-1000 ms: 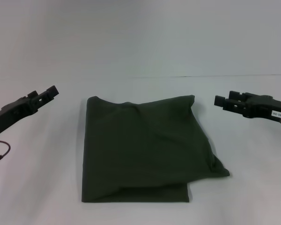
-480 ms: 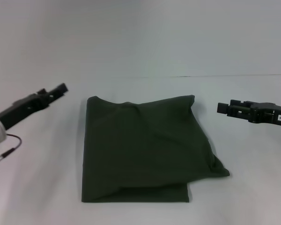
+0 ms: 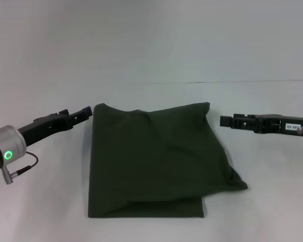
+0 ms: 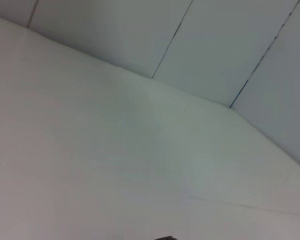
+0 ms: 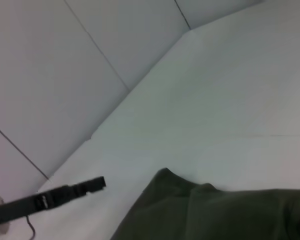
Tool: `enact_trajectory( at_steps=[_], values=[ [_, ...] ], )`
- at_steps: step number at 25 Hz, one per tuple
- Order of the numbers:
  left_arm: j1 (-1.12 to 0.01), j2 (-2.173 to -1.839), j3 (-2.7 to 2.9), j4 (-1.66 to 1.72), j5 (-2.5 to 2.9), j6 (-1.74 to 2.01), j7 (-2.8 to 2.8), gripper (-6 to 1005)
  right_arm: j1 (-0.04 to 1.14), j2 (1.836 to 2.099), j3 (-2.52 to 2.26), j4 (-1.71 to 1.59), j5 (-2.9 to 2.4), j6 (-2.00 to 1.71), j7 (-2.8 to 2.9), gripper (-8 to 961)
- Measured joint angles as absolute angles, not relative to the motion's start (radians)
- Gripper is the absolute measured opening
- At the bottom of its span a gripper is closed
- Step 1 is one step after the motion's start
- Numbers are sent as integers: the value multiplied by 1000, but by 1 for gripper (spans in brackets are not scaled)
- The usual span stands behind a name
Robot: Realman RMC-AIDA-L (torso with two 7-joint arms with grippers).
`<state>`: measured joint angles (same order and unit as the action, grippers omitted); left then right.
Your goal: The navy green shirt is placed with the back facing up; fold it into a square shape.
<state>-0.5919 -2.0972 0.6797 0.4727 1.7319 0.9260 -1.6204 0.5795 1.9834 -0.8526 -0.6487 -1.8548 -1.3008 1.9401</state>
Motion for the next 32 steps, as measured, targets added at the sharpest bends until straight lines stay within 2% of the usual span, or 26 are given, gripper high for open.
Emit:
enact_trajectory(
  at_steps=[10, 16, 20, 32],
  values=[
    [-650, -2115, 783, 464, 1732, 810, -1621, 842, 582, 2019, -847, -689, -1854, -1297, 1972, 725],
    [-685, -2139, 880, 462, 1732, 665, -1616, 842, 583, 2042, -847, -693, -1853, -1300, 1974, 725],
    [-700, -2140, 888, 452, 1733, 639, -1614, 842, 582, 2058, -851, -700, -1855, -1296, 1973, 725],
    [-735, -2148, 949, 411, 1735, 597, -1609, 841, 571, 2074, -847, -697, -1856, -1284, 1957, 724]
  ],
)
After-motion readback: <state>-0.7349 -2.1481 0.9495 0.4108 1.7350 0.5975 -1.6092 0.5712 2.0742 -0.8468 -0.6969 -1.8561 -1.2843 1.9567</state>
